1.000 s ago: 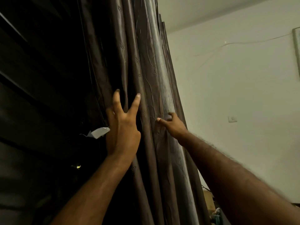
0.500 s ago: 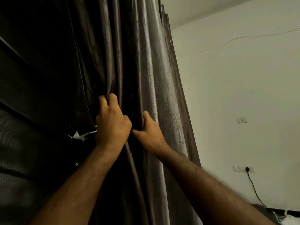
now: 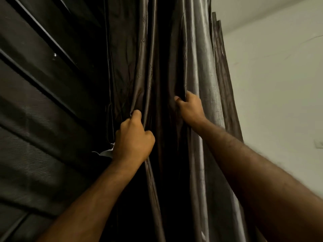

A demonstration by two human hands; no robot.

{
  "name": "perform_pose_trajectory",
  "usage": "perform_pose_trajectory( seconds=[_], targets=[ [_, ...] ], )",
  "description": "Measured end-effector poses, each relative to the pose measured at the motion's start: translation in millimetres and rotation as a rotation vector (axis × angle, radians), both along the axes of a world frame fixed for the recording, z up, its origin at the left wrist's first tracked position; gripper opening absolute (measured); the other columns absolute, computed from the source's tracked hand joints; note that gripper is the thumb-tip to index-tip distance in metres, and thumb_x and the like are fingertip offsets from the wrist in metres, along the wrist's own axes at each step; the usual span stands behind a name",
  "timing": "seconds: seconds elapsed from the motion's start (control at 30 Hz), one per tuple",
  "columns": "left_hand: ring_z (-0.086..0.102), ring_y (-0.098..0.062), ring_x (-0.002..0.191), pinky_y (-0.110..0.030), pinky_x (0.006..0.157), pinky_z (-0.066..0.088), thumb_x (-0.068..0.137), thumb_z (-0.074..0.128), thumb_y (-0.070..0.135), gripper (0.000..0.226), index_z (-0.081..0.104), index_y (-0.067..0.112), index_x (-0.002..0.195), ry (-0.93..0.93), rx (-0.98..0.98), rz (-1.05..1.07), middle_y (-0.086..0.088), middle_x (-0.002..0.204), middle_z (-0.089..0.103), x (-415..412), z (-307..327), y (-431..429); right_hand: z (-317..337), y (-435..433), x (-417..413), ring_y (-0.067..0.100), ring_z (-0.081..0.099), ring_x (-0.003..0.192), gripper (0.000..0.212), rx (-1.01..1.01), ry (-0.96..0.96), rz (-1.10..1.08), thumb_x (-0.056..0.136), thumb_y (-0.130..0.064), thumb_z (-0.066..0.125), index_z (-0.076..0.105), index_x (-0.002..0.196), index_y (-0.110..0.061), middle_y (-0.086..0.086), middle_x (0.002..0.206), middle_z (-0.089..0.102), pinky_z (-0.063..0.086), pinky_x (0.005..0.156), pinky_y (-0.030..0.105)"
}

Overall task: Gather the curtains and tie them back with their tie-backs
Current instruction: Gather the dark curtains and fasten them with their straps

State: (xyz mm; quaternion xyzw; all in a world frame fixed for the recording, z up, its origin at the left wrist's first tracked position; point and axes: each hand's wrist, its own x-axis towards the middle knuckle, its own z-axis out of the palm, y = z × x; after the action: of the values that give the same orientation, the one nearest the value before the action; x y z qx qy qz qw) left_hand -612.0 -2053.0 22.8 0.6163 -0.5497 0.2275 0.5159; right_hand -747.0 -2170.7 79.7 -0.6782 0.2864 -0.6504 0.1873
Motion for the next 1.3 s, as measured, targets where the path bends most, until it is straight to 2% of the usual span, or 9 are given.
perform_pose_trajectory(
  seconds=[0.23,0.33,0.53,0.7,0.8,0.9,1.03,1.17,1.3],
  targets=[
    [0.06,-0.036,0.1,-0.047,0.085,0.053,0.085,0.051,0.013,0.036,0.046,0.018,0.12,-0.047,0.01,-0.03,-0.01,0.114,0.061,39,9,80,7,88,57,0.022,0.068,0.101,0.021,-0.045,0.015,0.127,0.104,-0.026,0.05,0.063,0.117,-0.015,0.003,0.106,0.07,0.058,0.092,0.048],
    [0.061,-0.035,0.095,-0.04,0.078,0.052,0.087,0.052,0.015,0.035,0.046,0.019,0.122,-0.041,-0.035,0.003,-0.011,0.11,0.06,64,18,125,16,134,84,0.019,0.068,0.095,0.017,-0.072,0.001,0.112,0.105,-0.027,0.047,0.062,0.111,-0.019,-0.001,0.1,0.069,0.058,0.089,0.046],
    [0.059,-0.035,0.083,-0.036,0.07,0.046,0.085,0.052,0.011,0.016,0.05,0.017,0.099,-0.119,-0.164,0.083,-0.005,0.088,0.056,95,32,203,18,221,142,0.015,0.056,0.065,0.023,-0.345,0.163,-0.343,0.108,-0.023,0.038,0.057,0.104,-0.01,-0.003,0.076,0.057,0.042,0.057,0.031],
    [0.058,-0.046,0.081,-0.042,0.069,0.046,0.078,0.056,0.01,0.016,0.054,0.017,0.093,-0.126,-0.28,0.182,-0.021,0.085,0.061,104,31,250,24,286,164,0.018,0.061,0.074,0.018,-0.466,0.134,-0.057,0.105,-0.021,0.043,0.048,0.087,-0.018,-0.002,0.083,0.059,0.047,0.063,0.032],
    [0.05,-0.034,0.064,-0.032,0.059,0.037,0.079,0.057,0.011,0.016,0.046,0.022,0.082,-0.087,-0.295,0.129,-0.008,0.07,0.053,96,23,254,24,284,153,0.025,0.069,0.083,0.023,-0.337,0.054,0.201,0.106,-0.028,0.043,0.057,0.092,-0.018,0.009,0.093,0.068,0.059,0.072,0.046],
    [0.059,-0.035,0.07,-0.033,0.058,0.048,0.078,0.056,0.015,0.016,0.048,0.026,0.087,-0.107,-0.201,0.069,-0.007,0.076,0.06,70,17,238,22,263,121,0.022,0.066,0.075,0.032,-0.198,-0.021,0.24,0.104,-0.037,0.048,0.06,0.081,-0.018,0.007,0.083,0.067,0.058,0.071,0.046],
    [0.061,-0.036,0.089,-0.037,0.069,0.05,0.078,0.056,0.021,0.028,0.051,0.027,0.105,-0.086,-0.019,0.018,-0.008,0.097,0.064,44,12,207,15,238,86,0.014,0.073,0.096,0.054,-0.014,-0.085,0.454,0.088,-0.067,0.057,0.07,0.111,-0.02,-0.001,0.105,0.076,0.058,0.09,0.036],
    [0.059,-0.009,0.077,-0.027,0.06,0.046,0.089,0.059,0.047,0.021,0.055,0.028,0.097,0.048,0.023,-0.221,0.005,0.092,0.063,35,14,194,16,226,68,0.026,0.075,0.096,0.036,-0.064,-0.078,0.351,0.098,-0.044,0.059,0.068,0.106,-0.011,0.01,0.103,0.076,0.059,0.091,0.051],
    [0.059,-0.009,0.092,-0.029,0.07,0.053,0.085,0.057,0.062,0.043,0.054,0.03,0.114,0.127,0.065,-0.254,0.007,0.11,0.058,42,23,181,14,220,56,0.027,0.075,0.1,0.025,-0.043,-0.126,0.479,0.104,-0.032,0.052,0.07,0.103,-0.014,0.01,0.105,0.077,0.058,0.095,0.05]
  ],
)
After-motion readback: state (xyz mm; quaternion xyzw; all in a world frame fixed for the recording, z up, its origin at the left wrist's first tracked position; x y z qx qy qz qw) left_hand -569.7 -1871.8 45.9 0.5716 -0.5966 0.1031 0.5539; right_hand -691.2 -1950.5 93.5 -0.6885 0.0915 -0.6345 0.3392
